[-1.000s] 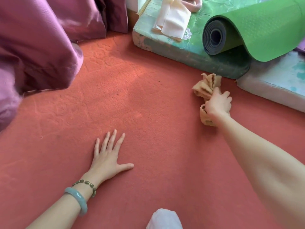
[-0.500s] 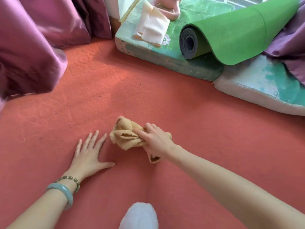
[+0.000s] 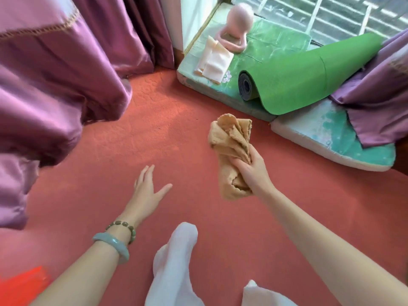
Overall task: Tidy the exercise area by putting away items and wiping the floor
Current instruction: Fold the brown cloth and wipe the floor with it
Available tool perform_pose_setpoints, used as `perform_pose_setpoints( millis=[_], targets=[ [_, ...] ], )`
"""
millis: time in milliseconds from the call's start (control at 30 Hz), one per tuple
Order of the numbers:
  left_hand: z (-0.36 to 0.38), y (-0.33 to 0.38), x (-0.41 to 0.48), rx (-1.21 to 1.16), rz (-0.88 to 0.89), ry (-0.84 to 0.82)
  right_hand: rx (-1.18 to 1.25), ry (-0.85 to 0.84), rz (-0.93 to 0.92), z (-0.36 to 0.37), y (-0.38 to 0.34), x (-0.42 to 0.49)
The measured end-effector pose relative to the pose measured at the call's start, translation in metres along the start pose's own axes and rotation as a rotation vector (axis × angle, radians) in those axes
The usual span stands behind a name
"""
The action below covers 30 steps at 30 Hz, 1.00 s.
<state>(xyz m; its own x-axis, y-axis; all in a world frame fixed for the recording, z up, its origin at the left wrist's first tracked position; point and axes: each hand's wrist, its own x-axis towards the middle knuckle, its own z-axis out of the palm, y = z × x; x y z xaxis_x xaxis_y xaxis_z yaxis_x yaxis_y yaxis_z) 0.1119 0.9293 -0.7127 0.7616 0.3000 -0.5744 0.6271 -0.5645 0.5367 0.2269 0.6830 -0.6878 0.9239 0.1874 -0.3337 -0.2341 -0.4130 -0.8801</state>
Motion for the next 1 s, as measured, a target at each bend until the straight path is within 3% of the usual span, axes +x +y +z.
perform_pose_setpoints(
  millis=[200,367,500,733,867,1000],
  targets=[
    [-0.136,0.118,-0.146,-0.362,0.034,0.107,0.119,-0.117,-0.058,-0.018,-0.222,-0.099],
    [-0.267,0.203,-0.260,-0.534,0.097,0.209,0.059,-0.166,-0.080,-0.053,-0.396,-0.166],
    [-0.349,0.261,-0.324,-0.626,0.195,0.198,0.000,-0.167,-0.169,-0.077,-0.504,-0.201],
    [-0.401,0.325,-0.374,-0.819,0.369,0.000,-0.085,-0.182,-0.295,-0.082,-0.595,-0.226],
    [-0.415,0.345,-0.373,-0.874,0.331,0.016,-0.166,-0.366,-0.218,-0.084,-0.616,-0.217],
    [-0.426,0.363,-0.370,-0.856,0.277,0.115,-0.041,-0.613,-0.183,-0.098,-0.638,-0.199]
  ],
)
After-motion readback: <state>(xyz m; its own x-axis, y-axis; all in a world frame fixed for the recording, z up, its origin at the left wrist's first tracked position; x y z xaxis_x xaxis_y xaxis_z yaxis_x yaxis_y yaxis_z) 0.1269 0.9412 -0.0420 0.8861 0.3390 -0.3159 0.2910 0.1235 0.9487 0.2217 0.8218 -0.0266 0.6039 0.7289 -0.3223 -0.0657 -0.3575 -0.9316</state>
